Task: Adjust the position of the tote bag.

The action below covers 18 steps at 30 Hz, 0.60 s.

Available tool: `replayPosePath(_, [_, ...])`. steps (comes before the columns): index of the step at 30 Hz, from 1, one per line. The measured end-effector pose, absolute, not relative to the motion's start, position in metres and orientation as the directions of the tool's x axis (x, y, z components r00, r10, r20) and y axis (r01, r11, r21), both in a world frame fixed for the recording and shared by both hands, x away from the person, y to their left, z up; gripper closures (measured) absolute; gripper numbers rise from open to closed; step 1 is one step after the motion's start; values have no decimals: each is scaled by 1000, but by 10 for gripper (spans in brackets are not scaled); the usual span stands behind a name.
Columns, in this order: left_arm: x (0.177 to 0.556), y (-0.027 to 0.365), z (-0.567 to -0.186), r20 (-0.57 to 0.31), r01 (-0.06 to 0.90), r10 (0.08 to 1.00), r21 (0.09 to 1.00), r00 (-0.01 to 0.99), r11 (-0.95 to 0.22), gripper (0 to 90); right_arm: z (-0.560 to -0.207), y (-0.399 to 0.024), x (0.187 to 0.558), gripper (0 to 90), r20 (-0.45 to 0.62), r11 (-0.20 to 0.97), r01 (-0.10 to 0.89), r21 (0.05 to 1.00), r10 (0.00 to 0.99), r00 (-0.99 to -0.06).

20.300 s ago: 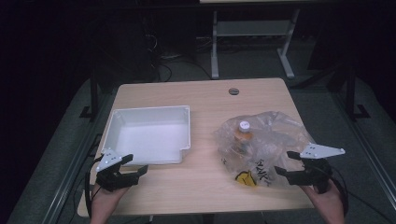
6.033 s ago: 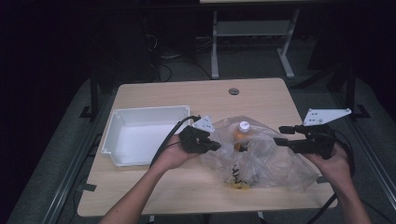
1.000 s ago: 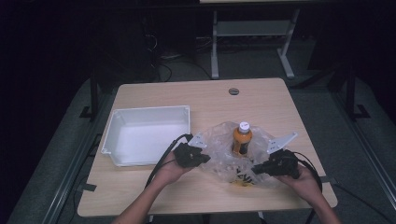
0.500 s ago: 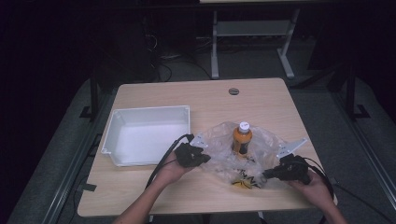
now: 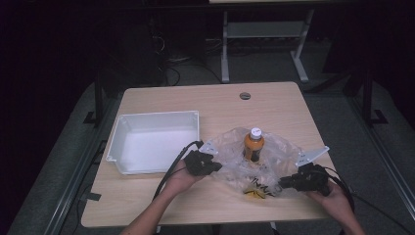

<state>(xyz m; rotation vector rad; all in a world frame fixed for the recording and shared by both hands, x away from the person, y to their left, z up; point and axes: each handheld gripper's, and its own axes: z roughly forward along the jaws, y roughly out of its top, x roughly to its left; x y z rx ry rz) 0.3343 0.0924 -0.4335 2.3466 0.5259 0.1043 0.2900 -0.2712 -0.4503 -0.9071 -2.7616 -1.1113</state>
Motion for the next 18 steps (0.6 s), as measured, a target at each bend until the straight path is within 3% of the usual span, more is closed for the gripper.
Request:
replayPosePath(1, [332, 95, -430, -79, 342, 399, 680, 913, -648, 832, -446, -271, 286, 728, 222, 561, 522, 643, 516, -828])
replayPosePath(7, [325, 104, -414, -91, 337, 392, 705, 915, -623, 763, -426, -274, 275, 588, 190, 529, 496, 689, 529, -827])
replayPosePath(18, [322, 111, -393, -118, 332, 370, 733, 921, -594, 667, -404, -275, 271, 558, 153, 496, 456, 739, 535, -831])
